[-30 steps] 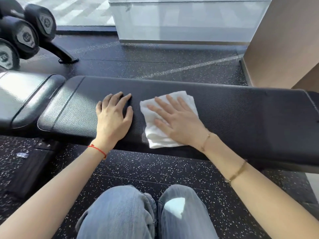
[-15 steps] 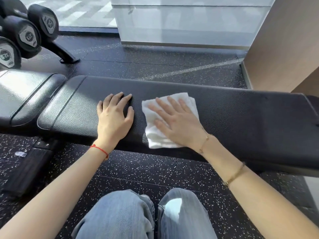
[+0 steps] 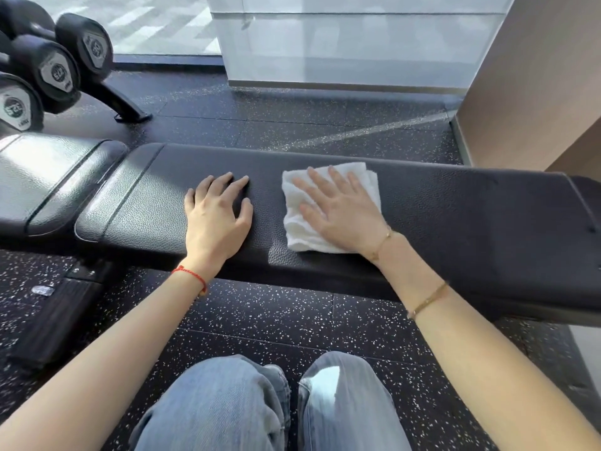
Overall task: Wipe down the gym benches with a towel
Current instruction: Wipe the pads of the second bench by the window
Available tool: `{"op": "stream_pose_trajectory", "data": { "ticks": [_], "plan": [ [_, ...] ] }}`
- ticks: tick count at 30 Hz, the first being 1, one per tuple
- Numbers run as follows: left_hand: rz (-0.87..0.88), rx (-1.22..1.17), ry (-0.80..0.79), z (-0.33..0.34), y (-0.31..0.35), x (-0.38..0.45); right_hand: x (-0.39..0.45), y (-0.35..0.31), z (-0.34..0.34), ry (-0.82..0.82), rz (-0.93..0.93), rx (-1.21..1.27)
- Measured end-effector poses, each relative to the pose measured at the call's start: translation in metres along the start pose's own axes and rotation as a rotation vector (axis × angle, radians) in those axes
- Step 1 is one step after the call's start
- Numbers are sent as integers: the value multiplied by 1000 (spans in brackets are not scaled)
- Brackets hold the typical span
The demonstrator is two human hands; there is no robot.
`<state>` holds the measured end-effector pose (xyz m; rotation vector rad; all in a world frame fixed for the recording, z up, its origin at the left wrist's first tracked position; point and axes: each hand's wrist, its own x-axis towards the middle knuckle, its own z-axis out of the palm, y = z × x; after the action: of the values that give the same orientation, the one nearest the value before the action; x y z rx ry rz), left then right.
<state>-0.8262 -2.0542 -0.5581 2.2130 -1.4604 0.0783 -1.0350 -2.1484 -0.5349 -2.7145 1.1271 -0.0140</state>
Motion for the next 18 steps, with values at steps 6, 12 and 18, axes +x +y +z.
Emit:
{"op": "stream_pose_trajectory", "data": {
  "ticks": [6,12,18],
  "plan": [
    [12,-13,6,1,-3,-1,-98,-6,28,130,-202,-175],
    [-3,21,-23,3,0,0,-95,-4,32,178,-228,-281],
    [6,9,-30,1,-3,-1,-85,-18,40,238,-259,-335]
  ]
}}
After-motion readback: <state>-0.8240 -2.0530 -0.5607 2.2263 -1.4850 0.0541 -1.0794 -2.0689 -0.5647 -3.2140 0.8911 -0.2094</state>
